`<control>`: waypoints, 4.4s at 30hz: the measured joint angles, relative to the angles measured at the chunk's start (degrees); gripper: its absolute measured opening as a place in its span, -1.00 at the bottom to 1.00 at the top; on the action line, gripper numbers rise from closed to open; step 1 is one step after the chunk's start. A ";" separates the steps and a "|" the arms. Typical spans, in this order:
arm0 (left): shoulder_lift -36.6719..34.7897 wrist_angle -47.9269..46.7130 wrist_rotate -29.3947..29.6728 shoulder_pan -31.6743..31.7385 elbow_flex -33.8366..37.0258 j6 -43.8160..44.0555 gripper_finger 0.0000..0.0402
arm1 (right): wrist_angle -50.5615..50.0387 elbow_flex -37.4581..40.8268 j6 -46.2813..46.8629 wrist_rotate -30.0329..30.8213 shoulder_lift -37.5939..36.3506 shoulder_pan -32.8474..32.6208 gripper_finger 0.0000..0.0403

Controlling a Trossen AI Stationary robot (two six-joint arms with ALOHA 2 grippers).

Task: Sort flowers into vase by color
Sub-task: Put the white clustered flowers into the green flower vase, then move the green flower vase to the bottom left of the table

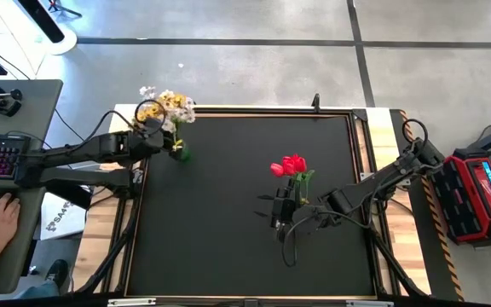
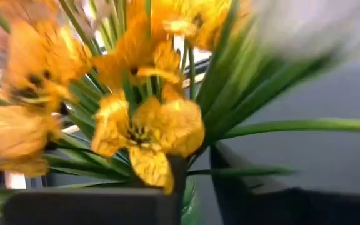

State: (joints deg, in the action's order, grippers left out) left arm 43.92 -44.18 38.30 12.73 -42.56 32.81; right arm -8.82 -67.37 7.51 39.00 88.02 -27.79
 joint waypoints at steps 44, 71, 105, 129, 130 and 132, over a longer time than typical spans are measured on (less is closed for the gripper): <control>-2.83 -6.07 -7.28 0.00 -2.25 1.03 -0.17 | 0.04 0.00 0.23 0.00 0.01 0.04 -0.10; -2.13 -5.41 -15.13 0.00 -10.12 -3.56 -0.16 | 0.03 0.00 0.00 0.02 0.01 0.04 -0.10; -3.12 1.68 -21.86 -1.95 -22.58 -14.08 0.14 | 0.00 0.00 0.00 0.00 0.01 0.04 -0.10; 13.88 -38.83 -27.56 -29.03 -28.65 20.42 -0.36 | -0.04 0.00 -1.97 0.00 0.00 0.04 -0.10; 15.02 -38.12 -27.60 -30.87 -27.91 21.36 -0.36 | -0.17 0.00 -1.97 0.00 -0.01 0.04 -0.10; 17.24 -36.78 -26.62 -34.41 -26.32 23.67 -0.36 | -0.46 0.00 -1.97 0.00 0.01 0.04 -0.10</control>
State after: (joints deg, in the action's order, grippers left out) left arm 61.16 -80.96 11.69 -21.68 -68.88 56.49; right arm -9.28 -67.37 5.54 39.00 88.03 -27.75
